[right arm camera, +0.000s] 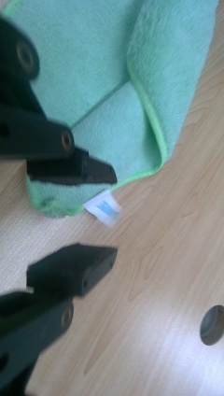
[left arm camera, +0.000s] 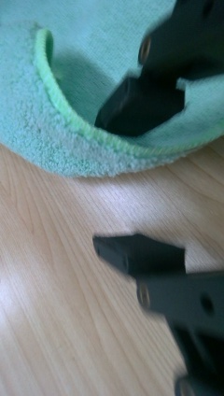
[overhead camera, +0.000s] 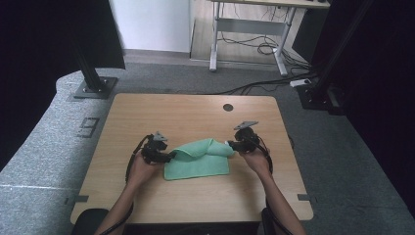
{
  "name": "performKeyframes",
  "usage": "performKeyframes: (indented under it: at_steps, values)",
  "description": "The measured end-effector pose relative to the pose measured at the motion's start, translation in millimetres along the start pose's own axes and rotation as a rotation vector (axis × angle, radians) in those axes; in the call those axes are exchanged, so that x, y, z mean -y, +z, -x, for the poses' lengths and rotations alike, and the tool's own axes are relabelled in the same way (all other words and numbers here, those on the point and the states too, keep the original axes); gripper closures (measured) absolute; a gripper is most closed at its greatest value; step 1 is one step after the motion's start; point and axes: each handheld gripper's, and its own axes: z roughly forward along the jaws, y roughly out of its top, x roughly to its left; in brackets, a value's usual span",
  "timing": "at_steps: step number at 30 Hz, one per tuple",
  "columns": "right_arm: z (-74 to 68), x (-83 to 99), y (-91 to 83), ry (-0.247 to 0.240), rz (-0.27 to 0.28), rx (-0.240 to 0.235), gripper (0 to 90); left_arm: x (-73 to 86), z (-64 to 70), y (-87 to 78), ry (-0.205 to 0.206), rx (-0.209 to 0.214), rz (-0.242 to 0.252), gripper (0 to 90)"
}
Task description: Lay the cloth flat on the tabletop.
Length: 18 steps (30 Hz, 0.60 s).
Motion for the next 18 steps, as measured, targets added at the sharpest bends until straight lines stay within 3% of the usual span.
performKeyframes:
  at_steps: [2, 6, 12, 18]
  values:
    - [-0.5, 1.5, -3.1, 0.011, 0.006, -0.008, 46.1, -2.5, 0.1, -6.7, 0.001, 0.007, 0.019, 29.9]
    - [-6.1, 3.3, -14.9, 0.006, 0.028, -0.031, 44.3, -11.6, 5.9, -17.5, 0.012, 0.048, 0.066, 30.3]
    - [-19.6, 14.8, -20.2, 0.023, 0.06, -0.129, 56.1, -28.9, 27.1, -17.3, 0.098, 0.102, 0.081, 35.5]
    - [-35.7, 30.3, -6.9, 0.011, 0.045, -0.184, 63.9, -46.7, 46.3, -2.0, 0.171, 0.122, 0.056, 37.5]
